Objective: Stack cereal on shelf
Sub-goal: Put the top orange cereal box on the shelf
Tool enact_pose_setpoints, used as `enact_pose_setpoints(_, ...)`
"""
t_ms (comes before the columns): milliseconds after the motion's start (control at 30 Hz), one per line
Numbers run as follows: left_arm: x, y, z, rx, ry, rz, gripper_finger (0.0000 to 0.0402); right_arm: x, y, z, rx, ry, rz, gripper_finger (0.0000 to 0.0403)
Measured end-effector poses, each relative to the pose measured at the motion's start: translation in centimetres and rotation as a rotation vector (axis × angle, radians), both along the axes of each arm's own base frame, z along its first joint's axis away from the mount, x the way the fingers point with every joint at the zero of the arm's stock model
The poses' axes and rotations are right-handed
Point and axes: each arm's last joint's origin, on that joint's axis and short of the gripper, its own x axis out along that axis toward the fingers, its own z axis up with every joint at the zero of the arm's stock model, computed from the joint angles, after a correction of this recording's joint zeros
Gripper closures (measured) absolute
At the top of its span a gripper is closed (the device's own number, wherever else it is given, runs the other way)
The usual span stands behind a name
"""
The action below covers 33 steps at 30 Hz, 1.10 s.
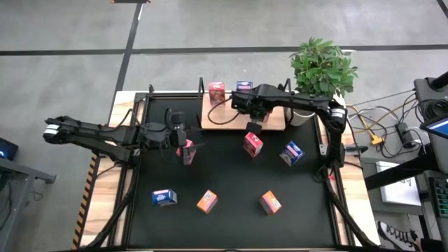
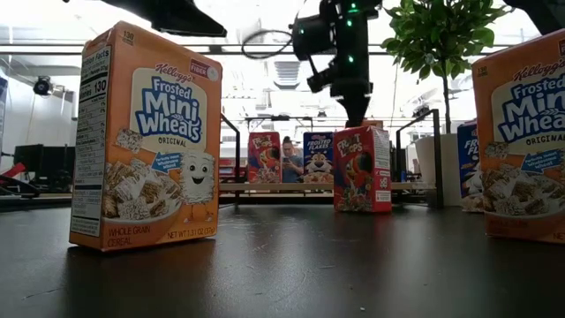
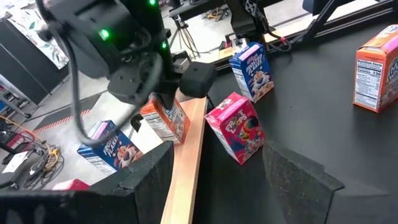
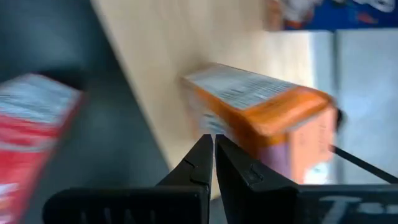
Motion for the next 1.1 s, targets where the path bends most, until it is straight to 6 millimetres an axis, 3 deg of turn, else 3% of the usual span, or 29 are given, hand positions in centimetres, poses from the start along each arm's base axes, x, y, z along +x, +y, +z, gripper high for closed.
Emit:
enact_pose_setpoints(133,0.0,0.0,0.0,0.0,0.003,0.0,0.0171,-0.2,-0.4,-0.8,-0.039,0.026,-0.019,0.0394)
enact_pose_setpoints(533,0.0,0.0,-0.1,-0.007,0.01,0.003,0.0171,-0.5,-1.5,-0.9,-0.089,0.002,-0.13,0.0394)
enact_pose_setpoints(900,-0.1,0.0,-0.3,-0.022,0.022,0.008,0.0171,-0.4,-0.7,-0.9,-0.037,0.0,-0.067,0.0394)
enact_pose_setpoints(1100,-0.1,0.0,-0.3,-0.037,0.009,0.013,0.0171,-0.6,-0.3,-2.4,-0.035,0.056,-0.031,0.0394)
